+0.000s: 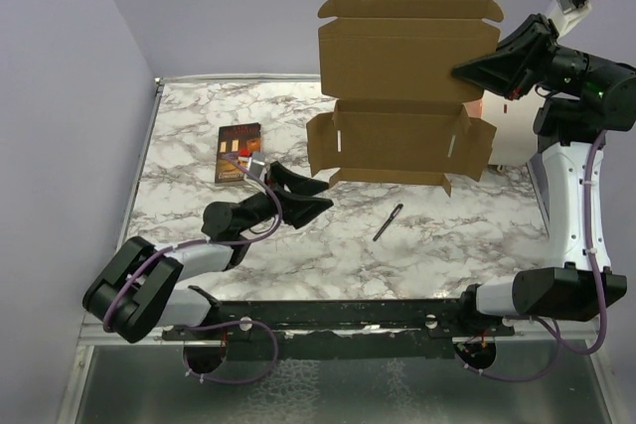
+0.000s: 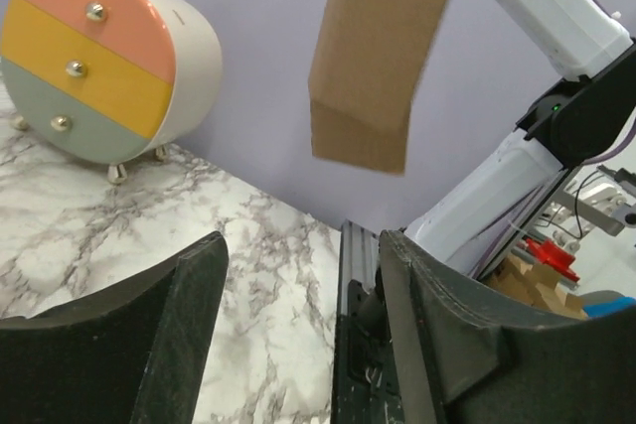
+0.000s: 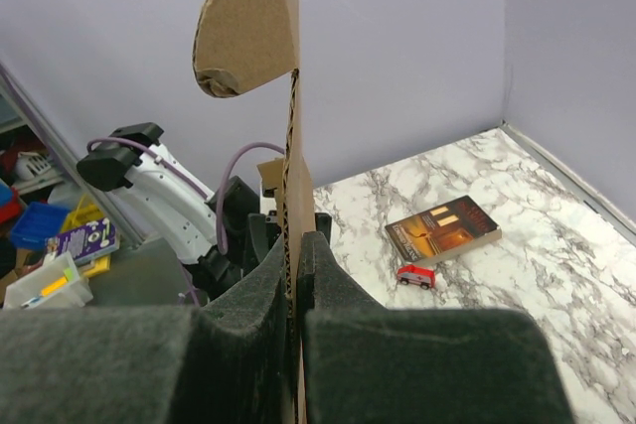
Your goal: Fold the paper box
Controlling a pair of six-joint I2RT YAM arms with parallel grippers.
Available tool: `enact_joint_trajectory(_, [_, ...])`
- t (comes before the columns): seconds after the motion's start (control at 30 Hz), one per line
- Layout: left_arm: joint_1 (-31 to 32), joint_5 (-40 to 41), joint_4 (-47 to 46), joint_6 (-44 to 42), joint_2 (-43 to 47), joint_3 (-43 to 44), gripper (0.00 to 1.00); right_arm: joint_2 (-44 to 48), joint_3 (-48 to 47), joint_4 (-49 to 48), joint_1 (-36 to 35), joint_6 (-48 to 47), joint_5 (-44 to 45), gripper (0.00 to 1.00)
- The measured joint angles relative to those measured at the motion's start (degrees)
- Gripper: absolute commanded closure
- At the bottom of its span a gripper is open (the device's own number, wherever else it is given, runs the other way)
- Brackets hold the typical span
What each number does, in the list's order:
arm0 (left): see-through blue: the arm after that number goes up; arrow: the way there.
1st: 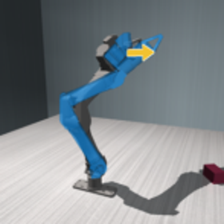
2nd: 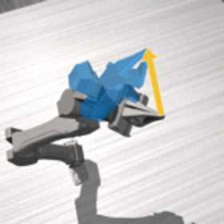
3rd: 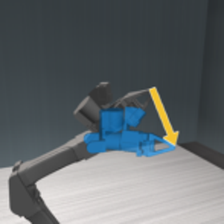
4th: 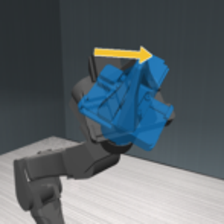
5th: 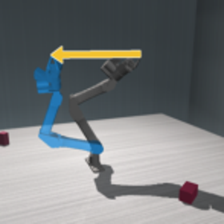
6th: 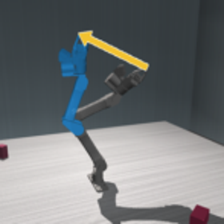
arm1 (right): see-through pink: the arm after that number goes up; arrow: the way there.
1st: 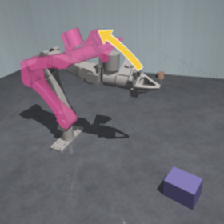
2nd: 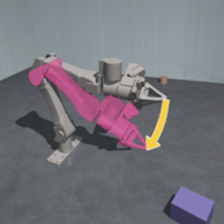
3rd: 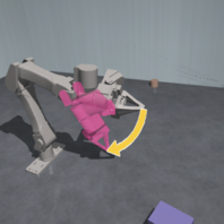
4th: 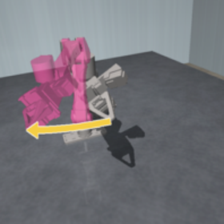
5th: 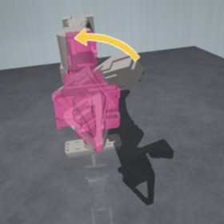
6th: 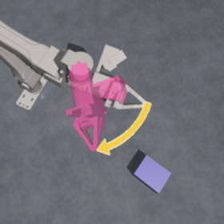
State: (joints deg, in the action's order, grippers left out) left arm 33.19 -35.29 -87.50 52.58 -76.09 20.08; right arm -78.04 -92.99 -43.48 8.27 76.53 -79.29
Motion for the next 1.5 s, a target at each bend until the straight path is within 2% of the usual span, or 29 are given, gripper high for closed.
enact_joint_trajectory(0.17, [-4.87, -1.55, -0.13, -0.61, 5.73, -5.84, 0.28, 0.22, 0.22, -0.07, 0.00, 0.17, 0.00, 0.99])
enact_joint_trajectory(0.37, [-8.85, -1.60, 1.92, 0.22, 10.21, -5.57, 0.36, 0.57, 0.42, -0.09, 0.00, 0.22, 0.00, 0.99])
enact_joint_trajectory(0.7, [-7.89, -1.49, 2.16, 4.33, 5.73, -0.52, 0.37, 0.81, 0.81, -0.11, 0.00, 0.20, 0.00, 0.99])
enact_joint_trajectory(0.93, [-3.32, -1.03, 1.44, 3.91, 2.34, 2.14, 0.40, 0.81, 0.83, -0.11, 0.00, 0.22, 0.00, 0.99])
enact_joint_trajectory(1.33, [-0.79, 0.94, 0.15, 3.91, -2.84, 5.33, 0.48, 0.81, 0.98, -0.15, 0.00, 0.28, 0.00, 0.99])
enact_joint_trajectory(1.5, [-0.02, 1.57, 0.07, 3.89, -4.48, 6.62, 0.49, 0.81, 1.29, -0.15, 0.00, 0.37, 0.00, 0.99])
